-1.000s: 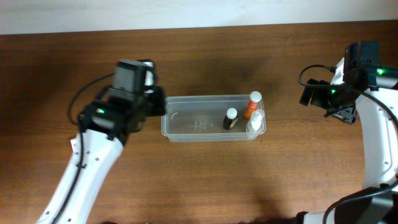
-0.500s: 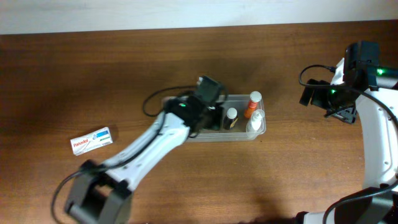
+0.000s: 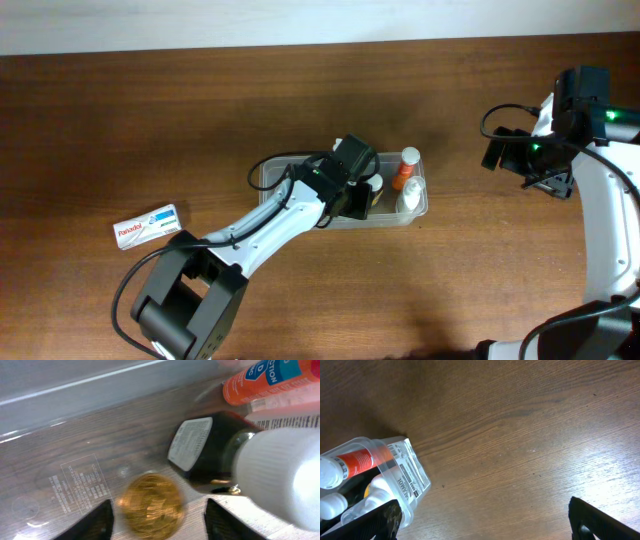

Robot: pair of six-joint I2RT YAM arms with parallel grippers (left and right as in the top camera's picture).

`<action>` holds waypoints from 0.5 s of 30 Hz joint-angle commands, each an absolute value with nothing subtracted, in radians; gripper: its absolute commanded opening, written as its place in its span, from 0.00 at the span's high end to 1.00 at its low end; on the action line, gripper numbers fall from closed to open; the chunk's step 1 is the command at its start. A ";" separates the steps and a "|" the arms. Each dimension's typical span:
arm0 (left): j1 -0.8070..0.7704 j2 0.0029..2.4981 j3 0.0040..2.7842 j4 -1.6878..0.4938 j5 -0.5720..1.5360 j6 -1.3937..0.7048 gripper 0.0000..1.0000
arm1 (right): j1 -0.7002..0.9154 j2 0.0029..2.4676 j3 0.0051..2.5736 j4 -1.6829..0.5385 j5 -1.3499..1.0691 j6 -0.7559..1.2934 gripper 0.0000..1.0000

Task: Pack container
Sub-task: 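Place the gold-lidded jar in the container beside the dark bottle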

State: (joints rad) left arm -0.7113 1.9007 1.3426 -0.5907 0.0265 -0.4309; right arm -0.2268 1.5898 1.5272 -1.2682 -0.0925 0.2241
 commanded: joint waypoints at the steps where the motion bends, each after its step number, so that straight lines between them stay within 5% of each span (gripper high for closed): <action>1: -0.711 1.901 1.343 -0.588 0.031 -0.433 0.38 | -0.229 1.595 1.525 -1.269 -0.098 0.214 0.02; 9: -0.688 1.858 1.404 -0.643 0.019 -0.409 0.33 | -0.229 1.595 1.525 -1.269 -0.098 0.213 0.01; 15: -0.580 1.683 1.506 -0.811 -0.124 -0.391 0.18 | -0.229 1.595 1.525 -1.269 -0.098 0.213 0.01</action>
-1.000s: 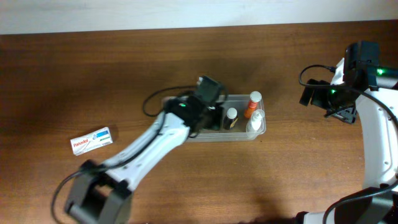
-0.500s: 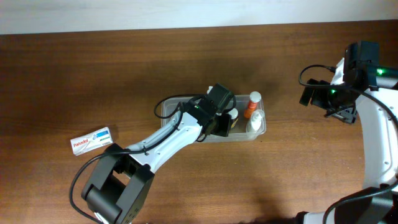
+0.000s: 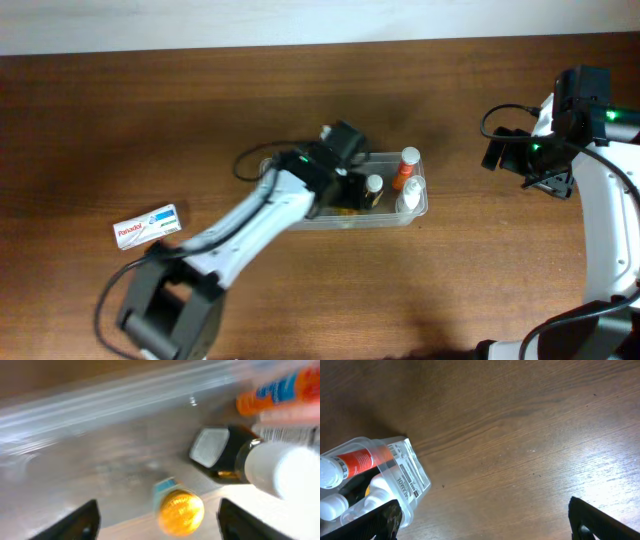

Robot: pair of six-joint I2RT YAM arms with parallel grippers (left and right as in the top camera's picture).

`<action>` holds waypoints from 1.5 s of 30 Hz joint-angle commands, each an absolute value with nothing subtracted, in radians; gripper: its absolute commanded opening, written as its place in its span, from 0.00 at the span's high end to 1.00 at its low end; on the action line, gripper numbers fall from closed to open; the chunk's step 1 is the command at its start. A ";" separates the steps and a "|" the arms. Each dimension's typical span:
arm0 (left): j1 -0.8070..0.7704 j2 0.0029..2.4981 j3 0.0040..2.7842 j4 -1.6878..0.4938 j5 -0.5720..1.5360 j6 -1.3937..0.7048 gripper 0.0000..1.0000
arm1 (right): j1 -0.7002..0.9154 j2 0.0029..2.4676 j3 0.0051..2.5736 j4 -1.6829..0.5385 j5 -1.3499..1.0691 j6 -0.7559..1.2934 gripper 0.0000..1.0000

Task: Pack container
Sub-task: 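Place the gold-lidded jar in the container beside the dark bottle, then move the left gripper to the Panadol box and grasp it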

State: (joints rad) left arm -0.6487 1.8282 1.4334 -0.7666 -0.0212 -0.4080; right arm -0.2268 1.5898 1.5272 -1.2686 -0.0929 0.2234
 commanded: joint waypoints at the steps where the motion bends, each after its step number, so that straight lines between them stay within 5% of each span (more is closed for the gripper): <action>1: -0.552 1.650 1.515 -0.842 -0.144 -0.391 0.14 | -0.229 1.595 1.525 -1.268 -0.098 0.213 0.01; 4: -0.448 1.549 1.522 -0.927 -0.189 -0.392 0.02 | -0.229 1.595 1.525 -1.268 -0.098 0.213 0.01; 9: -0.166 1.441 1.521 -1.102 -0.191 -0.495 0.01 | -0.229 1.595 1.525 -1.264 -0.098 0.213 0.01; 20: 0.188 1.525 1.334 -1.094 -0.102 -1.176 0.01 | -0.229 1.595 1.525 -1.269 -0.098 0.213 0.01; 45: 0.302 1.957 1.263 -0.863 -0.071 -1.242 0.01 | -0.229 1.595 1.525 -1.272 -0.098 0.213 0.01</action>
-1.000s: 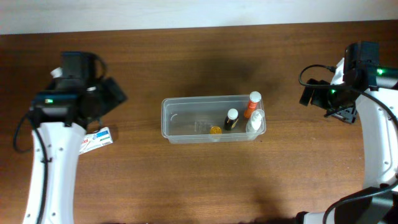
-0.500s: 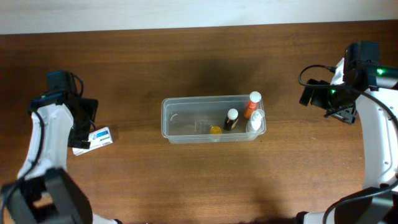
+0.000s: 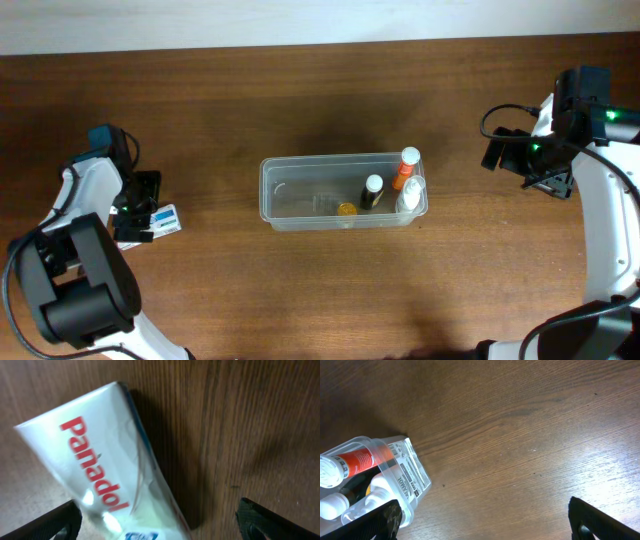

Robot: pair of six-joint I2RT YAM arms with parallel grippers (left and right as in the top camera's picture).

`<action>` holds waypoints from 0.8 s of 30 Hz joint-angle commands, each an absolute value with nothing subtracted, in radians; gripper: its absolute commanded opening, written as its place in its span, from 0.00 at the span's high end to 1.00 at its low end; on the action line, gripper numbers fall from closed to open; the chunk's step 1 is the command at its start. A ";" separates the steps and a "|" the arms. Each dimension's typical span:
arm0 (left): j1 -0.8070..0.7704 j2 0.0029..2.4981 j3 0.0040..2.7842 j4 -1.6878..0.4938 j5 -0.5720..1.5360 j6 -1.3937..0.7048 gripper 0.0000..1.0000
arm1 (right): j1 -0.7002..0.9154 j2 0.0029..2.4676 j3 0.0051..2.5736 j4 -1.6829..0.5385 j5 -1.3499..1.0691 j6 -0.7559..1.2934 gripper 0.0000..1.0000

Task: Pack container
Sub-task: 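Move the left gripper to the Panadol box and grasp it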

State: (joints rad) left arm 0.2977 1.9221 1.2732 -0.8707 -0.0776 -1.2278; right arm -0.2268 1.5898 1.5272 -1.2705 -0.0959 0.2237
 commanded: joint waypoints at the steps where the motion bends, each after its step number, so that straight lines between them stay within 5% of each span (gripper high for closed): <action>1: 0.302 1.966 1.263 -0.863 -0.071 -1.242 0.01 | -0.229 1.595 1.525 -1.272 -0.098 0.213 0.01; 11: 0.302 1.988 1.261 -0.914 -0.066 -1.242 0.01 | -0.229 1.595 1.525 -1.272 -0.098 0.213 0.01; 14: 0.302 1.988 1.261 -0.933 -0.066 -1.242 0.11 | -0.229 1.595 1.525 -1.272 -0.098 0.213 0.01; 18: 0.302 1.988 1.261 -0.937 -0.063 -1.242 0.41 | -0.229 1.595 1.525 -1.274 -0.098 0.213 0.02; 24: 0.302 1.988 1.261 -0.937 -0.064 -1.242 0.45 | -0.229 1.595 1.525 -1.276 -0.098 0.213 0.02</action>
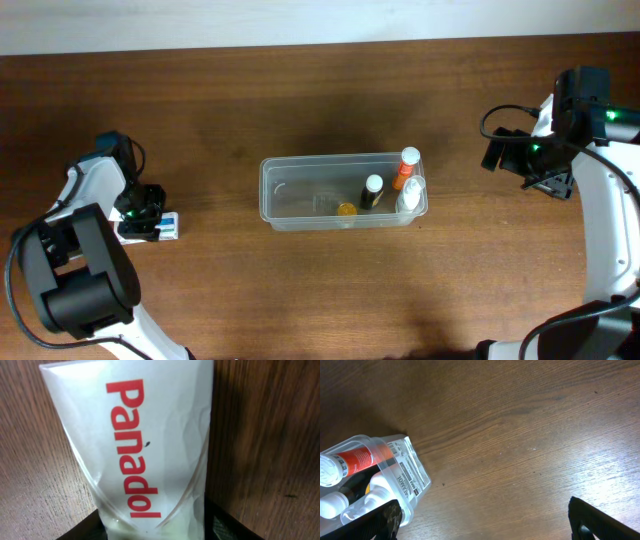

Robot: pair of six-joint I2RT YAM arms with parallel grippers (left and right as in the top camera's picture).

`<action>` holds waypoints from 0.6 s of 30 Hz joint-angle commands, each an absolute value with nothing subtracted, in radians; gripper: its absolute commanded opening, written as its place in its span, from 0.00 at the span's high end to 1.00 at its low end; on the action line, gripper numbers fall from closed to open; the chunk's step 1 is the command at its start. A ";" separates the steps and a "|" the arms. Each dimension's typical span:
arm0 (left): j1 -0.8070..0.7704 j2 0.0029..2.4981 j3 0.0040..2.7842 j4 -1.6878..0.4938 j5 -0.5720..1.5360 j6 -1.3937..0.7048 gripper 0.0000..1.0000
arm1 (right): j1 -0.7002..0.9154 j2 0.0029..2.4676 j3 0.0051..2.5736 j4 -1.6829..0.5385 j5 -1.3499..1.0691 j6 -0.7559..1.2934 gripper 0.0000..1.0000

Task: Pack container
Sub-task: 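Move the left gripper to the Panadol box and grasp it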

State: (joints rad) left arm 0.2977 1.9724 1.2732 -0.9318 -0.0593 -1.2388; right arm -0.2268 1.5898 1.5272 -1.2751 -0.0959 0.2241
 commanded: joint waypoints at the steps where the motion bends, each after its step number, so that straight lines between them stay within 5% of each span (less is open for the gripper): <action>1: 0.302 1.988 1.261 -0.937 -0.064 -1.242 0.45 | -0.229 1.595 1.525 -1.276 -0.098 0.213 0.01; 18: 0.270 1.953 1.436 -0.948 -0.076 -0.964 0.53 | -0.229 1.595 1.525 -1.274 -0.097 0.213 0.01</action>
State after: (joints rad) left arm 0.2905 1.9736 1.3735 -0.9443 -0.0605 -1.0801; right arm -0.2268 1.5898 1.5272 -1.2751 -0.0959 0.2241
